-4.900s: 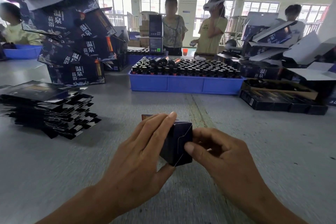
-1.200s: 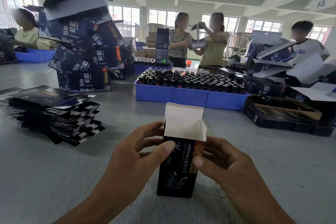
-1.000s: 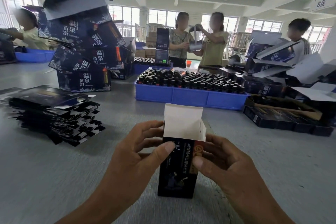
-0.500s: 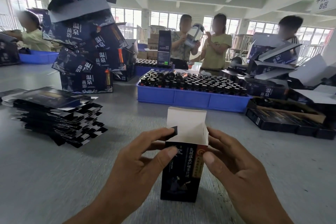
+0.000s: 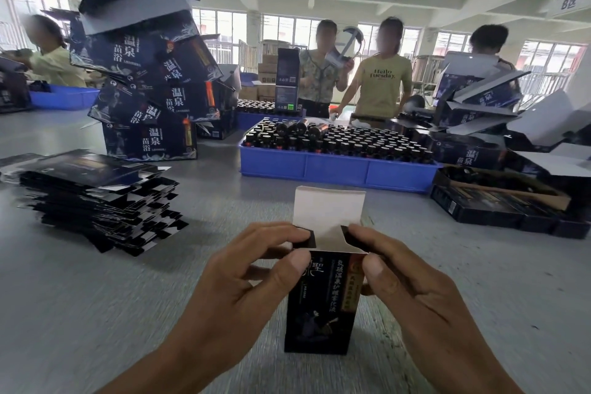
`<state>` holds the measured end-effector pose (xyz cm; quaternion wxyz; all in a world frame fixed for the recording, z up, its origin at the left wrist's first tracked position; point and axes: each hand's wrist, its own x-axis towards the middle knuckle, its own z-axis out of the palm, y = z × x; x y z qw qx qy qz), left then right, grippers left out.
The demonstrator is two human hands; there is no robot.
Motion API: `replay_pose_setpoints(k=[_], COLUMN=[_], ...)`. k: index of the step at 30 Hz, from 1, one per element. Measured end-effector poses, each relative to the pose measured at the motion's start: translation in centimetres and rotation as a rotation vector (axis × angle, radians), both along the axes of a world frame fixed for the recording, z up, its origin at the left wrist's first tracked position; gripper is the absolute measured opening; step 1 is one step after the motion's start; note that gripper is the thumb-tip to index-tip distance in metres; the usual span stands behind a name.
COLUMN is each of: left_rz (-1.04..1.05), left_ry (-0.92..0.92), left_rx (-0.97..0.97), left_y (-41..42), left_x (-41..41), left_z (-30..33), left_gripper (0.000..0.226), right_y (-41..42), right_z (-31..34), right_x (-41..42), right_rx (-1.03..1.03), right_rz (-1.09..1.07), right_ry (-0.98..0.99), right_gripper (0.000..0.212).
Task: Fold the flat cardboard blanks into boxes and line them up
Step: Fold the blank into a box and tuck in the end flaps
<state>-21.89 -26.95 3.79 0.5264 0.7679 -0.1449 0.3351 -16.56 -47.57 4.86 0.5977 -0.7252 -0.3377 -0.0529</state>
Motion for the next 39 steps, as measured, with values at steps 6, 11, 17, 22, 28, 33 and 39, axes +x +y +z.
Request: replay_pose_setpoints(k=[6, 11, 17, 22, 28, 33, 39], left_rz=[0.024, 0.051, 0.04, 0.03, 0.023, 0.018, 0.021], left_ry=[-0.061, -0.036, -0.02, -0.012, -0.006, -0.009, -0.033], left_rx=[0.007, 0.017, 0.002, 0.0, -0.012, -0.077, -0.166], left_y=[-0.3, -0.3, -0.4, -0.4, -0.7, -1.0, -1.2], left_x=[-0.1, -0.2, -0.2, -0.4, -0.7, -0.8, -0.7], left_z=[0.2, 0.5, 0.5, 0.7, 0.9, 1.1, 0.9], left_gripper=[0.019, 0.023, 0.021, 0.021, 0.026, 0.024, 0.012], right_y=[-0.1, 0.0, 0.1, -0.1, 0.4, 0.6, 0.7], right_z=[0.1, 0.2, 0.2, 0.3, 0.5, 0.4, 0.2], right_x=[-0.4, -0.7, -0.6, -0.8, -1.4, -1.3, -1.2], right_rx=[0.017, 0.14, 0.201, 0.161, 0.209, 0.271, 0.268], right_rz=[-0.06, -0.074, -0.034, -0.042, -0.133, -0.161, -0.165], right_ry=[-0.134, -0.121, -0.056, -0.099, -0.14, -0.124, -0.092], right_gripper=[0.025, 0.018, 0.023, 0.042, 0.026, 0.024, 0.022])
